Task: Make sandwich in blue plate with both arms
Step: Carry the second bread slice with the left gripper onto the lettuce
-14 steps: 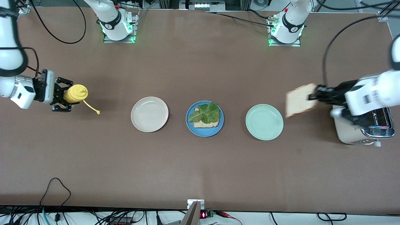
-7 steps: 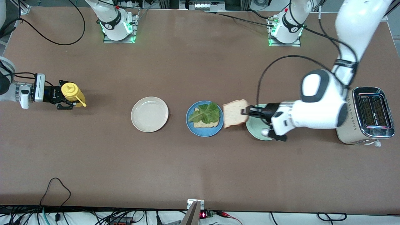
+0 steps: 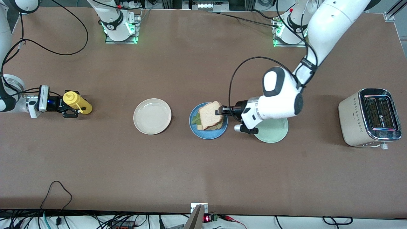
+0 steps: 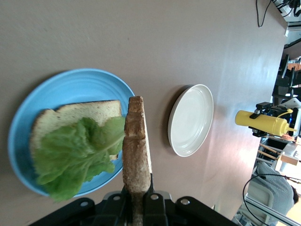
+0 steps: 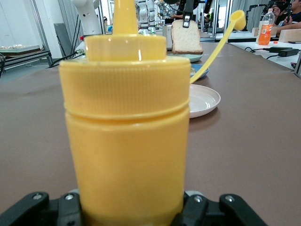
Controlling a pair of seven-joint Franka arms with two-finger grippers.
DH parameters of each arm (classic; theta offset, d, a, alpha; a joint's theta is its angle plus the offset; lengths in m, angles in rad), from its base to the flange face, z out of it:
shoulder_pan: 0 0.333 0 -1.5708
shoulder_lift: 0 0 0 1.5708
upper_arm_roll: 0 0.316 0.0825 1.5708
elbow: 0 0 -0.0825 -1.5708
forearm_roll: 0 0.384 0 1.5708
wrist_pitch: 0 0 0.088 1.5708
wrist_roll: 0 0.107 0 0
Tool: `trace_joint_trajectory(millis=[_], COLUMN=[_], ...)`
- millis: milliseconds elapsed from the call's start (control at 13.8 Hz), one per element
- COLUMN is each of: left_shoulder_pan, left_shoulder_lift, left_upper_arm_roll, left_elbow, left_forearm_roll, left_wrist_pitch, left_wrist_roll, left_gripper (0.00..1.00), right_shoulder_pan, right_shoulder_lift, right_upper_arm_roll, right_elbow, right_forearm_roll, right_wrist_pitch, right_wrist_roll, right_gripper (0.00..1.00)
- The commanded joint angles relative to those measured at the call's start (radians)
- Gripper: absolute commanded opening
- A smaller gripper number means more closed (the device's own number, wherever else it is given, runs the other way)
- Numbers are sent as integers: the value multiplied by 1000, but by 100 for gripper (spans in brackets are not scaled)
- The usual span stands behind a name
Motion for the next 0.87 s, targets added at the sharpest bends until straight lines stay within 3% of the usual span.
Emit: trace_joint_trajectory(millis=[0, 72, 145, 289, 796], left_shoulder_pan=[-10, -13, -13, -8, -13], left_shoulder_lift=[15, 26, 37, 54, 87], left_upper_arm_roll=[-1, -2, -2, -2, -4], left_elbow=[-5, -5, -5, -4, 7], left_forearm_roll=[-27, -27, -27, -28, -27], left_wrist_pitch=[26, 26, 26, 26, 26], left_wrist_roll=[16, 37, 70, 117, 137], left_gripper=[1, 1, 1, 1, 1], right_shoulder_pan=[-46, -46, -48, -52, -89], right_shoulder_lift=[11, 14, 18, 29, 34], right_upper_arm_roll=[31, 31, 31, 31, 31], right_elbow=[28, 28, 28, 28, 28], right_forearm_roll=[14, 14, 16, 16, 13], right_wrist_pitch=[-36, -36, -36, -38, -39], right_wrist_roll=[-2, 1, 10, -1, 2], right_gripper=[4, 38, 79, 100, 100])
